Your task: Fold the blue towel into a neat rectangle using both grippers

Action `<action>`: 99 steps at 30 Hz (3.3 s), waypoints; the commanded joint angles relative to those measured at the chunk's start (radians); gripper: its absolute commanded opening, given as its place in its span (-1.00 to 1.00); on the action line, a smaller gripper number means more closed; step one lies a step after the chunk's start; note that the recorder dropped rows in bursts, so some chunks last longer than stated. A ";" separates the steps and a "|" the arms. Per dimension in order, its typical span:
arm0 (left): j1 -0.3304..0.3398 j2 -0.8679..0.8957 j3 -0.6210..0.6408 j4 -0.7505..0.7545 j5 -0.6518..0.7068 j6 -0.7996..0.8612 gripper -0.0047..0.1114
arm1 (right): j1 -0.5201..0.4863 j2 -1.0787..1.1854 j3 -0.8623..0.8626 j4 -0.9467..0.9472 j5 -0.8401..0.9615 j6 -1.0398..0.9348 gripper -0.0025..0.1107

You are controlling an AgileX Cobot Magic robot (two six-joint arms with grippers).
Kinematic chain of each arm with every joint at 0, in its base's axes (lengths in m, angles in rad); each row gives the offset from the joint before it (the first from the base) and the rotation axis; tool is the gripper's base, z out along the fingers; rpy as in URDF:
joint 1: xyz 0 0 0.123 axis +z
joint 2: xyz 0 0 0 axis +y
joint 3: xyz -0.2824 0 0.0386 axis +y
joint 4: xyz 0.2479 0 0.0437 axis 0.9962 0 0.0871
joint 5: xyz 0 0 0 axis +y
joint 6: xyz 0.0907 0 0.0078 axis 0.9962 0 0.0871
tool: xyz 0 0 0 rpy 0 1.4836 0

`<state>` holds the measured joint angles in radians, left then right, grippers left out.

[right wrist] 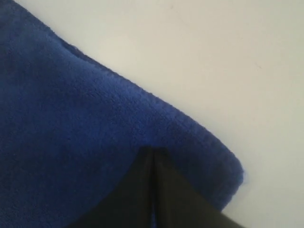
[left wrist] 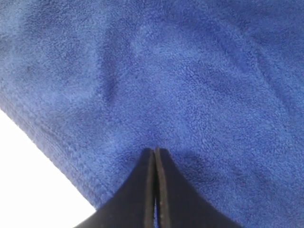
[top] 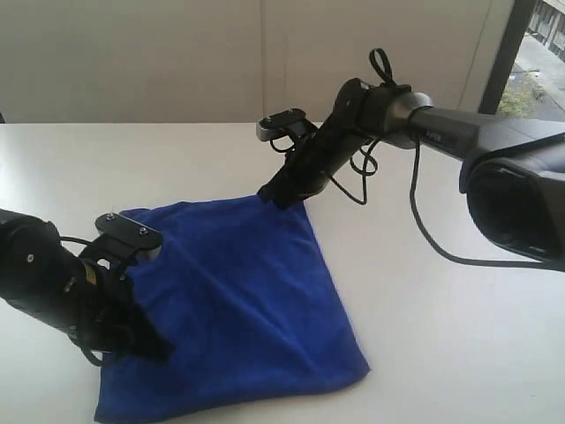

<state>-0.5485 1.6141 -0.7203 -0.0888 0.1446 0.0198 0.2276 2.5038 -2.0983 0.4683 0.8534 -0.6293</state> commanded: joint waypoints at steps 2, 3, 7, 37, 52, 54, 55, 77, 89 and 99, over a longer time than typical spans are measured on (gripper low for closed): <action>-0.024 0.026 0.050 -0.025 -0.008 -0.002 -0.92 | -0.006 0.016 -0.009 -0.010 -0.010 0.008 -0.96; -0.024 0.027 0.056 -0.027 -0.009 -0.002 -0.92 | -0.006 0.016 -0.009 -0.026 -0.016 0.025 -0.96; -0.024 0.028 0.070 -0.027 -0.013 -0.002 -0.92 | -0.008 0.016 -0.009 -0.140 -0.046 0.111 -0.96; 0.153 -0.129 -0.050 -0.016 -0.138 0.048 -0.92 | -0.007 -0.227 0.002 -0.137 0.182 0.028 -0.96; 0.278 0.166 -0.336 -0.007 -0.145 0.076 -0.92 | 0.028 -0.585 0.742 -0.142 -0.041 0.029 -0.96; 0.278 0.182 -0.359 -0.009 -0.145 0.055 -0.92 | 0.049 -0.604 0.824 -0.127 -0.086 0.030 -0.96; 0.273 0.194 -0.365 -0.009 -0.145 0.044 -0.92 | 0.064 -0.605 0.858 -0.123 -0.100 0.030 -0.96; 0.198 0.391 -0.422 0.000 -0.171 0.127 -0.92 | 0.126 -0.543 1.091 -0.190 -0.328 0.076 -0.96; 0.198 0.436 -0.504 0.000 -0.106 0.194 -0.92 | 0.224 -0.518 1.113 -0.177 -0.305 0.103 -0.96; 0.198 0.456 -0.526 0.000 -0.093 0.217 -0.92 | 0.261 -0.518 1.113 -0.193 -0.294 0.141 -0.96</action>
<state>-0.3468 2.0469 -1.2532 -0.0867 -0.0079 0.2264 0.4688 1.9285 -1.0245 0.2725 0.4593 -0.5050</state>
